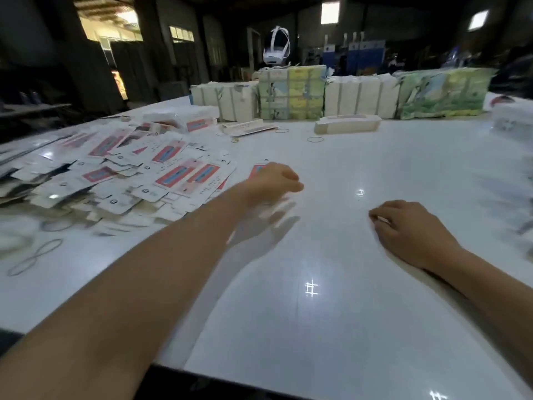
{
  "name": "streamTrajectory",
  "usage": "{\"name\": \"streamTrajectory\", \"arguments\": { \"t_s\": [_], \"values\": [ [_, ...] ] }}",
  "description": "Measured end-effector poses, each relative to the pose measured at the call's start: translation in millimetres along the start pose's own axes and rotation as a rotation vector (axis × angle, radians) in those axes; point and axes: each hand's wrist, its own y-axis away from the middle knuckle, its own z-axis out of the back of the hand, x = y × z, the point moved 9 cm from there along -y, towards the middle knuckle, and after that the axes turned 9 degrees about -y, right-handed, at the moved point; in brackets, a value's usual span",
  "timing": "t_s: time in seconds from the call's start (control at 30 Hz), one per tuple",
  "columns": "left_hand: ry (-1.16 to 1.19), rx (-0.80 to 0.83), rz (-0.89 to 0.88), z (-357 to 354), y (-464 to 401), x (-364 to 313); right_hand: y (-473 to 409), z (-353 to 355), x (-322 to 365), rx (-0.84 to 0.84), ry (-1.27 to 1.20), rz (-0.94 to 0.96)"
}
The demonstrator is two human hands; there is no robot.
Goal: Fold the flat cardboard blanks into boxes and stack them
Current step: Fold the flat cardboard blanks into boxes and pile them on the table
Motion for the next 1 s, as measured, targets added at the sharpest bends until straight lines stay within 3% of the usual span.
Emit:
{"name": "streamTrajectory", "arguments": {
  "t_s": [0.1,0.17,0.23,0.3,0.43,0.6,0.73,1.0],
  "values": [
    [-0.316,-0.159,0.327,75,-4,82,-2,0,2,0.001,0.013,-0.003],
    [-0.582,-0.101,0.583,103,15,136,-2,0,3,-0.007,0.016,0.0],
    [-0.723,0.001,0.705,113,30,166,-3,0,4,-0.024,0.002,-0.008],
    [-0.685,0.024,0.698,112,30,173,-4,1,4,-0.037,-0.008,-0.014],
    [-0.273,0.014,0.701,101,17,174,-3,0,5,-0.03,-0.013,-0.012],
    [-0.317,-0.009,0.684,93,7,167,-1,1,7,-0.032,-0.013,-0.014],
    [-0.522,-0.01,0.689,88,2,168,1,2,6,-0.032,-0.013,-0.02],
    [-0.308,-0.066,0.751,88,2,180,-1,3,5,-0.057,-0.022,-0.013]
  ]
}}
